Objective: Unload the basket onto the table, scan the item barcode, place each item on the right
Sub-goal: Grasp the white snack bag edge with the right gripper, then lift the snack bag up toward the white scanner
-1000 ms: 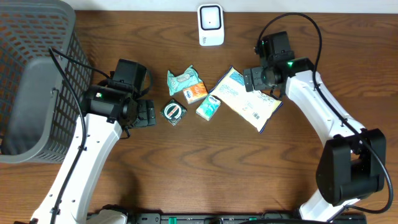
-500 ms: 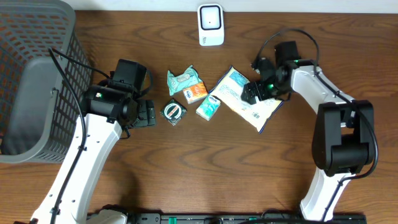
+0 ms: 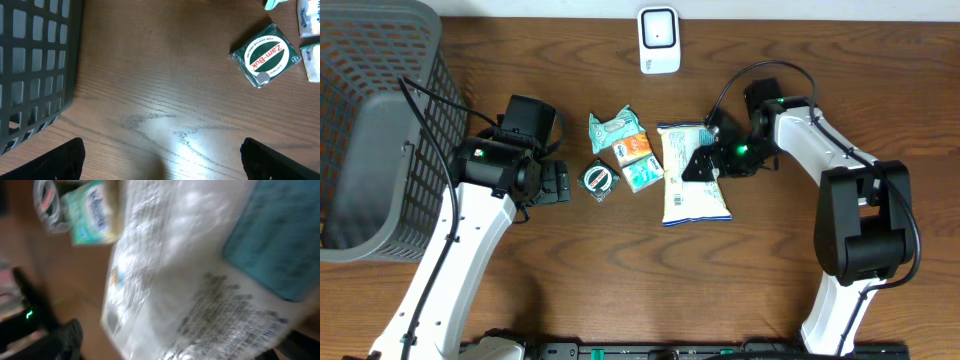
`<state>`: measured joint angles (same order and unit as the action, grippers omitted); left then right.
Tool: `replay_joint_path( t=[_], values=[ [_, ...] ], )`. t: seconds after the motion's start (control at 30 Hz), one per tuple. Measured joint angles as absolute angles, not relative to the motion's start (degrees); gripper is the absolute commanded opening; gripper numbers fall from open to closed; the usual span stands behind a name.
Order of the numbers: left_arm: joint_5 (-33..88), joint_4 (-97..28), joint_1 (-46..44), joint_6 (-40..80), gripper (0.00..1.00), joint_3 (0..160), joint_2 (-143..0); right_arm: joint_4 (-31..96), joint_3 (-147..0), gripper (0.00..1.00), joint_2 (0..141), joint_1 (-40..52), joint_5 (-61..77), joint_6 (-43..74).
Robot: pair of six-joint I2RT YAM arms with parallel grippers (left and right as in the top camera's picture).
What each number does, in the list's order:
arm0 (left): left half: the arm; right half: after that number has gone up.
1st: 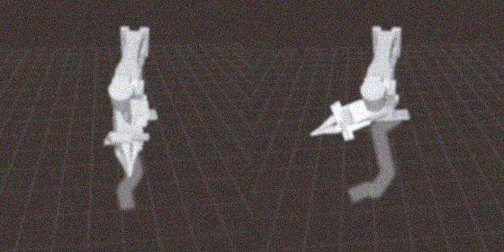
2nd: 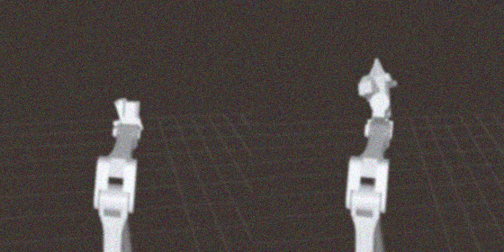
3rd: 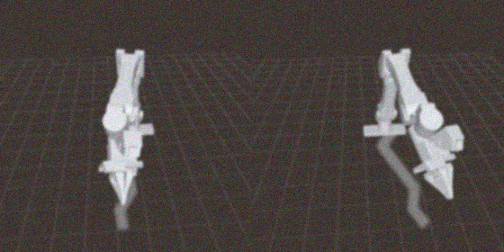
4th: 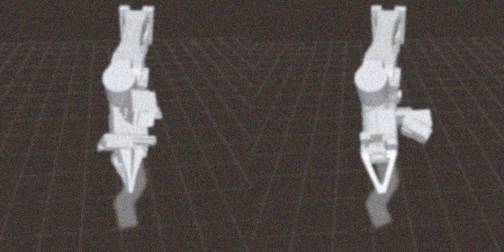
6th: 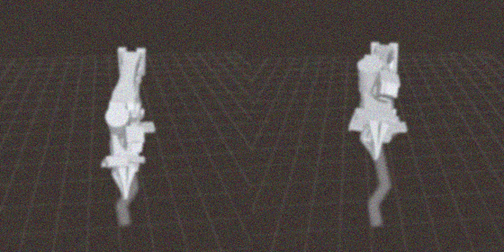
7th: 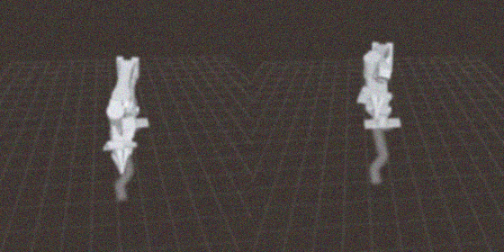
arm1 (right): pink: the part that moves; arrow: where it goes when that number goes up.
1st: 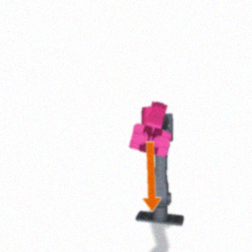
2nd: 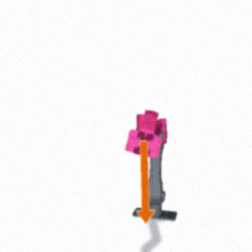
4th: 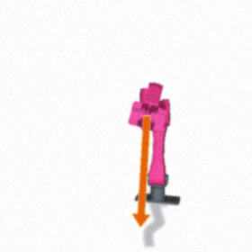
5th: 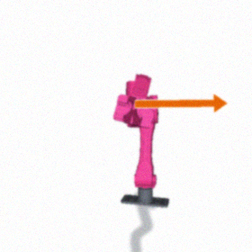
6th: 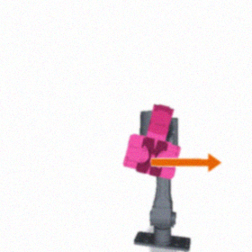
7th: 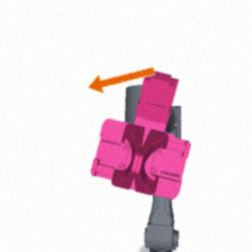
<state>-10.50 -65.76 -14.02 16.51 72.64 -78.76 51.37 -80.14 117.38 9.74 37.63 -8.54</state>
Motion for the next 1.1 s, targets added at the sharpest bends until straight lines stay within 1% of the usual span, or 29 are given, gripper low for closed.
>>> replay_joint_path(
  t=[0.1,0.23,0.4,0.63,0.67,0.73,0.77,0.83,0.9,0.97,1.0,1.03,1.07,1.1],
  values=[
    [-10.5,-65.8,-14.0,16.5,0.98,72.6,-78.8,49.0,-80.1,0.99,117.4,8.6,33.1,-2.8],
    [-10.5,-65.8,-14.0,16.5,0.98,72.6,-78.8,46.8,-80.1,0.99,117.4,6.1,30.1,0.7],
    [-10.5,-65.7,-14.0,16.5,0.98,72.6,-78.8,45.7,-80.1,0.99,117.4,4.5,28.6,2.4],
    [-10.5,-65.7,-14.0,16.5,0.98,72.6,-78.8,43.7,-80.1,0.98,117.4,7.0,28.6,3.0],
    [-10.5,-65.8,-14.0,16.5,0.98,72.6,-78.8,43.5,-80.0,0.95,117.4,7.3,28.7,3.0],
    [-10.5,-65.7,-14.0,16.5,0.98,72.6,-78.8,42.6,-79.5,0.72,117.4,8.0,28.7,3.2],
    [-10.5,-65.7,-14.0,16.5,0.98,72.6,-78.8,41.9,-79.1,0.66,117.5,8.3,28.7,3.4],
    [-10.5,-65.7,-14.0,16.5,0.98,72.6,-78.8,40.4,-78.2,0.61,117.8,8.7,29.0,4.1],
    [-10.5,-65.7,-14.0,16.5,0.98,72.6,-78.8,38.2,-77.3,0.6,118.0,9.0,30.2,4.6],
    [-10.5,-65.8,-14.0,16.5,0.98,72.6,-78.8,36.1,-76.4,0.47,117.9,9.2,31.7,4.8],
    [-10.5,-65.8,-14.0,16.5,0.98,72.6,-78.8,35.1,-76.0,0.28,117.9,9.4,32.3,5.2],
    [-10.5,-65.7,-14.0,16.5,0.98,72.6,-78.8,34.3,-75.5,0.13,118.0,9.6,32.8,5.2],
    [-10.5,-65.7,-14.0,16.5,0.98,72.6,-78.8,33.4,-75.0,0.03,118.0,10.0,33.5,5.3],
    [-10.5,-65.8,-14.0,16.5,0.98,72.6,-78.8,32.9,-74.5,0.01,118.0,10.2,34.7,5.3]
  ],
)
